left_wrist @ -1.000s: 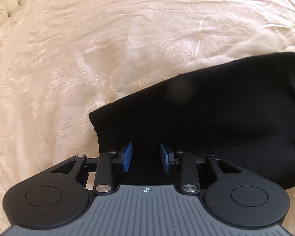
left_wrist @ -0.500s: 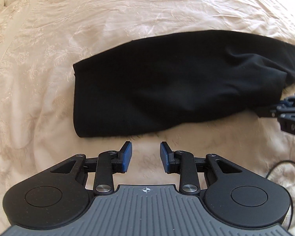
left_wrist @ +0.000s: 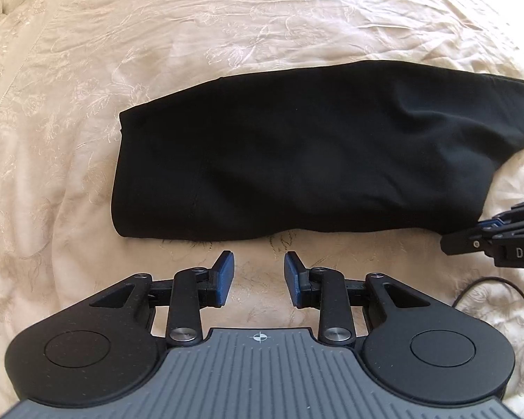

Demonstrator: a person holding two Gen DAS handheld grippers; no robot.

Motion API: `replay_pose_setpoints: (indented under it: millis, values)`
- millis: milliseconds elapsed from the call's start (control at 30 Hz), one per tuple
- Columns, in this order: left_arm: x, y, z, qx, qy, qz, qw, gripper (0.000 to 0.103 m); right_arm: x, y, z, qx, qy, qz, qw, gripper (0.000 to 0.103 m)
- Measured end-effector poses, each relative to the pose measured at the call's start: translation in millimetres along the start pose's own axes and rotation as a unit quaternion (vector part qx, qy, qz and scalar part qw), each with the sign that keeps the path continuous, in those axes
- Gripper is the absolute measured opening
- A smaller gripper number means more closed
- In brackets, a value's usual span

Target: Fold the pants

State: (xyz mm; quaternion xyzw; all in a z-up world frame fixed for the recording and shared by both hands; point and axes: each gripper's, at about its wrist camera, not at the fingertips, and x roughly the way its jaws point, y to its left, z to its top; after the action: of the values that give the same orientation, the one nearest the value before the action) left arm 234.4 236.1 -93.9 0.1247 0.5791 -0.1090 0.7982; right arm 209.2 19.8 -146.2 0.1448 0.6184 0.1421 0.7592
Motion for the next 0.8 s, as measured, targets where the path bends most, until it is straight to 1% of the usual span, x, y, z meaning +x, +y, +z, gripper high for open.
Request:
replay_pose_setpoints:
  millis: [67, 133, 233, 300, 333, 400, 433, 567, 667, 733, 800]
  values:
    - [3, 1, 0, 0.003, 0.002, 0.004, 1.0, 0.031, 2, 2, -3, 0.003, 0.012, 0.016, 1.0, 0.01]
    - [6, 0, 0, 0.005, 0.004, 0.006, 1.0, 0.031, 10, 8, -10, 0.005, 0.022, 0.019, 1.0, 0.01]
    - [8, -1, 3, -0.001, 0.0, 0.007, 1.0, 0.031, 26, 15, -18, 0.003, 0.022, -0.003, 1.0, 0.01]
    - [11, 1, 7, -0.005, -0.001, 0.009, 1.0, 0.031, 34, 15, -18, 0.025, 0.021, 0.002, 0.999, 0.01]
    - [13, 3, 11, -0.006, -0.003, 0.01, 0.9999, 0.031, 35, 16, -18, 0.025, 0.02, 0.005, 0.999, 0.01]
    - [15, 9, 16, -0.01, -0.011, 0.009, 0.9998, 0.031, 33, 20, -19, 0.004, 0.019, 0.002, 1.0, 0.01]
    - [16, 15, 19, -0.02, -0.014, 0.009, 0.9997, 0.031, 33, 20, -20, 0.002, 0.018, -0.001, 1.0, 0.011]
    - [19, 49, 30, -0.073, -0.029, 0.007, 0.9969, 0.032, 30, 14, -21, 0.026, 0.014, -0.002, 1.0, 0.012]
    - [21, 76, 35, -0.1, -0.043, 0.021, 0.9939, 0.035, 30, 18, -23, 0.017, 0.011, -0.011, 1.0, 0.012]
    - [29, 90, 35, -0.117, -0.029, 0.032, 0.9921, 0.037, 31, 21, -23, 0.01, 0.011, -0.018, 1.0, 0.012]
    - [36, 101, 29, -0.148, -0.012, 0.019, 0.9887, 0.037, 31, 22, -23, 0.013, 0.011, -0.018, 1.0, 0.013]
